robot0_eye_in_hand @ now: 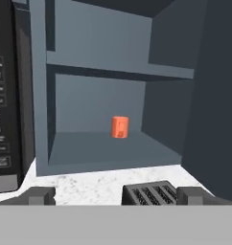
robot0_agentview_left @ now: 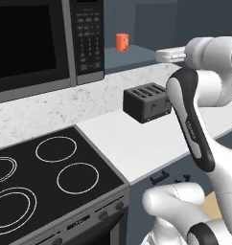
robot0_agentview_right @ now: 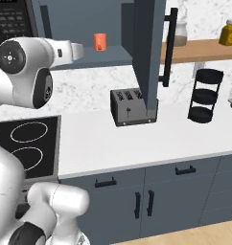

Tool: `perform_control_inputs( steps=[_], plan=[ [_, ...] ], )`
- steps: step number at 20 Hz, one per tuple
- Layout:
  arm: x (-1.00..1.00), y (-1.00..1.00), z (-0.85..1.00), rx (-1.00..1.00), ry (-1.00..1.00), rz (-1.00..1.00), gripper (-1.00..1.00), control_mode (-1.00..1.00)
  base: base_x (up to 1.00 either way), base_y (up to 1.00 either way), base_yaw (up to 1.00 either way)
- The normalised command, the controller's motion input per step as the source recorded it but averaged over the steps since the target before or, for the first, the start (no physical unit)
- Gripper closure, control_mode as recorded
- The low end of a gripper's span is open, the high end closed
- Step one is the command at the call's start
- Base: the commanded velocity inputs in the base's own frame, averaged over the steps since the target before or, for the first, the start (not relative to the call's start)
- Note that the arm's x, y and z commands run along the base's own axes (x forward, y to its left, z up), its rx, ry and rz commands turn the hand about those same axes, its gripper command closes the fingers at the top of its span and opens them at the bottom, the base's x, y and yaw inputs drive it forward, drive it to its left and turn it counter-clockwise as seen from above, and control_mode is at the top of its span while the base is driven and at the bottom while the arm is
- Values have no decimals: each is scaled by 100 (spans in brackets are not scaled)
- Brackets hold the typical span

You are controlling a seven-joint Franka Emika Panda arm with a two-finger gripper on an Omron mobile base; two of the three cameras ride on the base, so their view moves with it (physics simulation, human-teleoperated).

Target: Gather all objects into one cabinet and sort the glasses and bowls to opposite sides.

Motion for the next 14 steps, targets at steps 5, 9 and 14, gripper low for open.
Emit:
perform_control_inputs(
  steps=[5, 9, 14],
  plan=[
    [53, 7, -11, 0, 0, 0, -100, -100, 0, 0, 0],
    [57, 7, -12, 0, 0, 0, -100, -100, 0, 0, 0],
    [47, 0, -13, 0, 0, 0, -100, -100, 0, 0, 0]
  ],
)
